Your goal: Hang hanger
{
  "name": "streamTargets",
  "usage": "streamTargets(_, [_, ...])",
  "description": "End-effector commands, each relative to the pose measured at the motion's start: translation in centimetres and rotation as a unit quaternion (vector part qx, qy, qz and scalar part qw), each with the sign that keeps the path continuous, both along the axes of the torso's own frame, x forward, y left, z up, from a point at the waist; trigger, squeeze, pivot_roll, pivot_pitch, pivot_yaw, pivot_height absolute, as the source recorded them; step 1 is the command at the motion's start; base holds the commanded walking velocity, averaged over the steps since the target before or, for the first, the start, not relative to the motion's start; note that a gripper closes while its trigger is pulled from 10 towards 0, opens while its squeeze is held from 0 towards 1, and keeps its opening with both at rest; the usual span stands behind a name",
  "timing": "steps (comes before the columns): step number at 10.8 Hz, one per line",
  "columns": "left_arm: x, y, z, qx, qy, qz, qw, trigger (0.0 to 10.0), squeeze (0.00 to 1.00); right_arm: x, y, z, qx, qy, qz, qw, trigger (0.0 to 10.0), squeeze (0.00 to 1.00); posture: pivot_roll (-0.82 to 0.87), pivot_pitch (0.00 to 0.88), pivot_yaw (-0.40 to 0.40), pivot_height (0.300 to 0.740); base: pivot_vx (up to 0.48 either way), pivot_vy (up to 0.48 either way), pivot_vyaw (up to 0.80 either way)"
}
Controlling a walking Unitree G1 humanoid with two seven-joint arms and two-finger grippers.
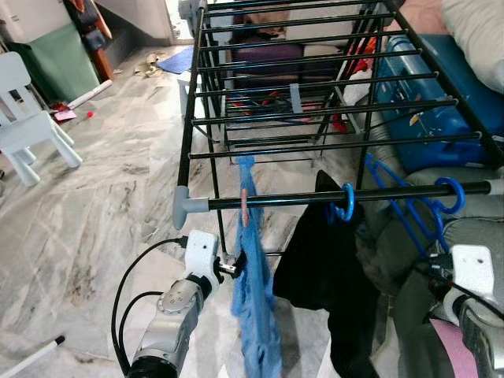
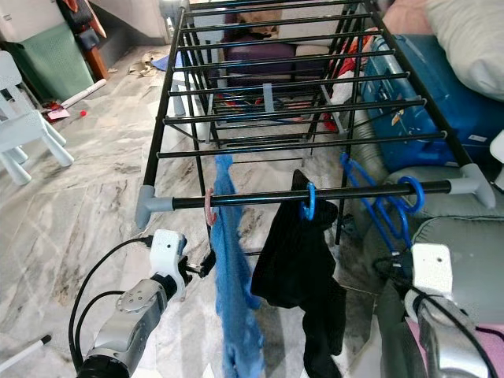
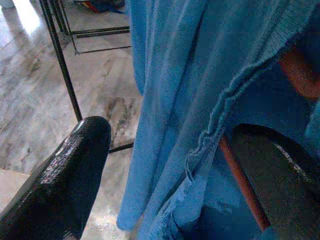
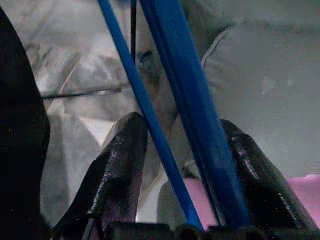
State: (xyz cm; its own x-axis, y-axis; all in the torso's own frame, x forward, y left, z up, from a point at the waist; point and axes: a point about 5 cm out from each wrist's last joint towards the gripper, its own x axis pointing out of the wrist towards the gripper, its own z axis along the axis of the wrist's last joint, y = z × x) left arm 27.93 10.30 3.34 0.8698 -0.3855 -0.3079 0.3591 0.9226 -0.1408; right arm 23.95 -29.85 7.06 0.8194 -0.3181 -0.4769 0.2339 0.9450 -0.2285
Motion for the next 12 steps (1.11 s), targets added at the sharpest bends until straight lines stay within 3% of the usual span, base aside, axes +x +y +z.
streamTargets(1, [-0.2, 0.5, -0.5, 0.007, 0.013, 0.009, 1.000, 10.0, 0.00, 0.0, 1.0, 0.6, -0.013, -0.030, 0.006, 0.999, 10.0, 1.00, -0.17, 0.073, 0.048, 0.740, 0.000, 0.000, 0.00])
streamTargets(6, [-0.5, 0.4, -0.4, -0.008, 0.021, 0.001, 1.000, 10.0, 0.00, -2.9, 1.1, 2.2, -0.043, -0.125, -0.039, 0.990, 10.0, 1.00, -0.20, 0.110, 0.061, 0.740, 0.000, 0.000, 0.00])
streamTargets(11, [-0.5, 0.5, -0.1, -0.009, 0.028, -0.006, 1.000, 10.0, 0.00, -3.5, 3.7, 2.0, 0.006, -0.135, 0.028, 0.990, 10.0, 1.00, -0.20, 0.131, 0.064, 0.740, 0.000, 0.000, 0.00])
streamTargets(12, [-0.6, 0.6, 0.0, -0.010, 0.028, -0.005, 1.000, 10.0, 0.00, -3.4, 4.0, 2.6, -0.010, -0.149, 0.046, 0.988, 10.0, 1.00, -0.20, 0.135, 0.061, 0.740, 0.000, 0.000, 0.00])
